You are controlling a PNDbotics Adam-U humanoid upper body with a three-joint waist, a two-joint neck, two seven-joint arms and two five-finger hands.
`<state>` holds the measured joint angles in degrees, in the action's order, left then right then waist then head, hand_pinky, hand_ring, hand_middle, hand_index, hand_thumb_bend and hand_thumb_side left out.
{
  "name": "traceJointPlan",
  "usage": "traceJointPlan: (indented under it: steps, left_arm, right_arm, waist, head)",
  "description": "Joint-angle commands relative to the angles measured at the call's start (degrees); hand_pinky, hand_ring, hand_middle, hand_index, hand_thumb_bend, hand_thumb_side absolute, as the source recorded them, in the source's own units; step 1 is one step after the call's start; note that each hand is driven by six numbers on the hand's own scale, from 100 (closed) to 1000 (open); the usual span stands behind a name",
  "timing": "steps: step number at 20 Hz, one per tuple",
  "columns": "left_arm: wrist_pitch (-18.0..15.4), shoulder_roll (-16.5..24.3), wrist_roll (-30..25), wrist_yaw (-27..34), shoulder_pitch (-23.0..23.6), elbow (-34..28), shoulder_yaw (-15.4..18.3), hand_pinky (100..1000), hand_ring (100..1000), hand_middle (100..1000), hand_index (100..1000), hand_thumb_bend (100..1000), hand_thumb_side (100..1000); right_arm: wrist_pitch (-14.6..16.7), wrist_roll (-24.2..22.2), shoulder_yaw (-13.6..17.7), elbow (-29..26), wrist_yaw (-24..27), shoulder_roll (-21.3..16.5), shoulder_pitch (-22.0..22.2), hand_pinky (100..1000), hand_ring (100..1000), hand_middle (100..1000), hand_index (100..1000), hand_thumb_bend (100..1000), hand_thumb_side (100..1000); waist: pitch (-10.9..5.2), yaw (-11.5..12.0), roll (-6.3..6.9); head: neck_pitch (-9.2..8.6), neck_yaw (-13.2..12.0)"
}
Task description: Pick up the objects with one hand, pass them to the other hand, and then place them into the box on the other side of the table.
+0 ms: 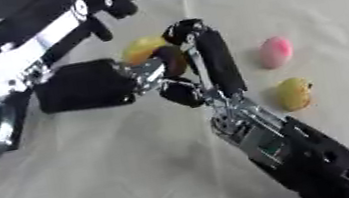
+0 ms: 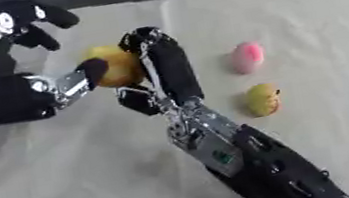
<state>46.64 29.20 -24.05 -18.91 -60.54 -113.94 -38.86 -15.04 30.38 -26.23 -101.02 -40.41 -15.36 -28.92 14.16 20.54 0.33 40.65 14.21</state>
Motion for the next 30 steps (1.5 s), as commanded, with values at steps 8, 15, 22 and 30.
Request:
traceJointPlan:
  steps: [8,15,22,30]
  left_arm:
    - [5.33,1.33,-12.51,-9.35,0.14,-0.65,0.61,884,798,841,885,345,595]
    - [5.33,1.02,-15.36,-12.57,0.81,1.56,0.92,872,791,828,885,315,598]
    - [5.33,-0.24,-14.06,-11.5,1.33,5.49,0.91,846,761,796,884,289,607]
    - [5.33,-1.1,-14.36,-7.29,1.52,7.96,-0.21,849,763,798,882,290,599]
  right_arm:
    - [2.92,1.73,-0.74,-3.55,-2.68,-0.74,-0.96,603,481,338,336,273,100]
    - [5.25,4.47,-1.27,-3.82,-5.07,-0.94,-1.03,609,480,339,337,267,100]
    - [7.94,5.11,-2.02,-3.58,-6.47,-0.79,-1.13,614,478,339,336,265,100]
    - [10.75,5.13,-2.17,-5.28,-7.03,-2.19,-0.41,618,475,339,335,263,100]
  waist:
    - [-0.9,-0.07,0.23]
    - [-0.63,-0.04,-0.04]
    - [-0.44,-0.12,-0.26]
    - [-0.32,-0.35,-0.48]
  head:
    - [-0.68,-0.84]
    - [-1.18,-1.33]
    - [-1.73,-1.57]
    - [-1.88,-1.89]
